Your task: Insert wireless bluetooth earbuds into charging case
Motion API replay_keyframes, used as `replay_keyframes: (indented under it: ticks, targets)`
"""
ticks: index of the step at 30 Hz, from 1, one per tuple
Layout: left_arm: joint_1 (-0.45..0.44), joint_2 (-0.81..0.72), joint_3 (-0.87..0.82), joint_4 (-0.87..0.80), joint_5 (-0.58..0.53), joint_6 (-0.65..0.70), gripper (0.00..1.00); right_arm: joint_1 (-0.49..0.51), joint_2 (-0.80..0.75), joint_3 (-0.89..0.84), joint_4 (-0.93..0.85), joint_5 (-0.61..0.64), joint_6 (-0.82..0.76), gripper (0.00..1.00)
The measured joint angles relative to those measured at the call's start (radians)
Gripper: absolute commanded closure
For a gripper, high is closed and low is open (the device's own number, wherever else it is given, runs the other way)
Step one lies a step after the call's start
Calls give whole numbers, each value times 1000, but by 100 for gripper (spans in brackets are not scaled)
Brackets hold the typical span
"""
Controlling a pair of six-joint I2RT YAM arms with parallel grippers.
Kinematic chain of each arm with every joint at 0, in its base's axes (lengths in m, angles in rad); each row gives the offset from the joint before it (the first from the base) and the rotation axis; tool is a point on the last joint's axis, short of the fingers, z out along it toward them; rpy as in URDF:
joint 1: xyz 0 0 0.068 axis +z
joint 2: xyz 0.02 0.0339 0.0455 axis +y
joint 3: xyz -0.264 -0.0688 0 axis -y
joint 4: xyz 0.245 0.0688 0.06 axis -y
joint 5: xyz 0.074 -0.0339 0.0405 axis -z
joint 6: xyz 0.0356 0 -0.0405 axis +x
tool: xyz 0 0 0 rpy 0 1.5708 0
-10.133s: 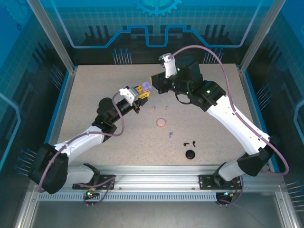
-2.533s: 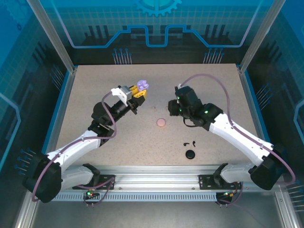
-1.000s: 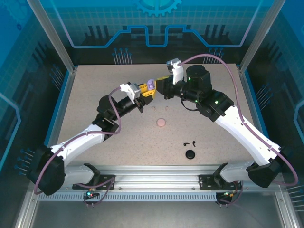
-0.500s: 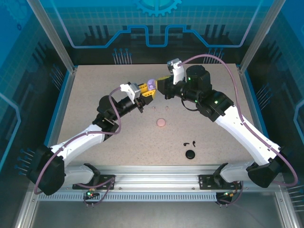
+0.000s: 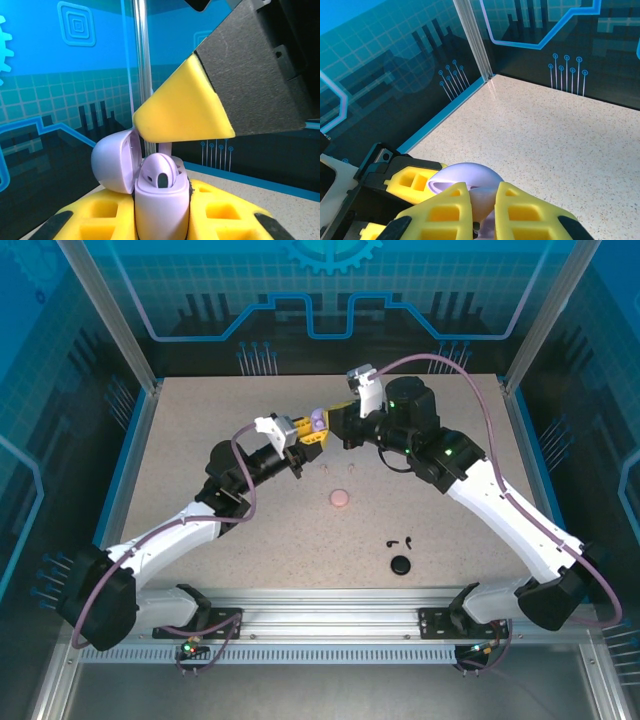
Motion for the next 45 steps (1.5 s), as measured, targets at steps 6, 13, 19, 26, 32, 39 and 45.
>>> replay_keyframes:
  ticks: [6,13,19,26,32,39,45]
  targets:
    - [0,2,0,-10,0,1,100,0,3,1,-11,4,-16,89]
    - [-1,2,0,-10,0,3,100,5,-5,0,-21,9,-28,89]
    - [-5,4,0,-10,0,3,100,28,-8,2,-49,36,-55,89]
    - [-5,10,0,-10,-4,3,100,45,8,31,-84,88,-76,79]
    - [-5,11,0,-8,-8,3,100,40,19,56,-122,117,-36,56]
    - [-5,11,0,2,-8,3,100,23,19,87,-147,108,54,44]
    - [-5,11,0,11,-9,3,100,-21,18,118,-147,62,127,37]
